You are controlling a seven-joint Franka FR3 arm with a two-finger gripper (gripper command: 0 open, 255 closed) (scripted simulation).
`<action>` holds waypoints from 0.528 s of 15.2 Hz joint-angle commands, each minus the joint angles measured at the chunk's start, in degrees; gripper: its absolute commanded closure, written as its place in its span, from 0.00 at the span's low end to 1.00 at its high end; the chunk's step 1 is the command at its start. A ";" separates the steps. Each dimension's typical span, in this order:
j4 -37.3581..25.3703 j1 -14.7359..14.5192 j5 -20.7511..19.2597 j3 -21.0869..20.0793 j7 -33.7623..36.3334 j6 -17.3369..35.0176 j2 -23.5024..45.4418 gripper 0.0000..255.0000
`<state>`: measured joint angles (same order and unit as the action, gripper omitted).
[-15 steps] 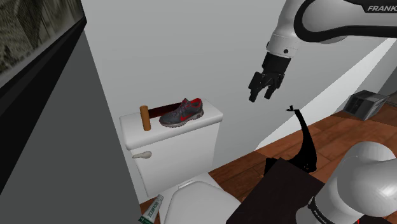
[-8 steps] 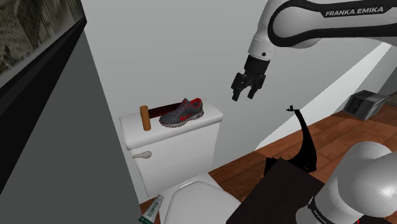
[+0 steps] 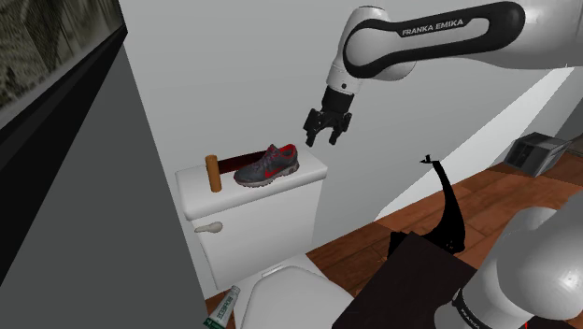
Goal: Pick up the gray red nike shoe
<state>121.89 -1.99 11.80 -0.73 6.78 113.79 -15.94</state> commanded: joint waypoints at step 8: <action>-16.82 -1.24 2.46 -0.89 -0.40 4.36 19.06 0.00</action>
<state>107.09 -3.09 14.01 -1.49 6.40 117.67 0.90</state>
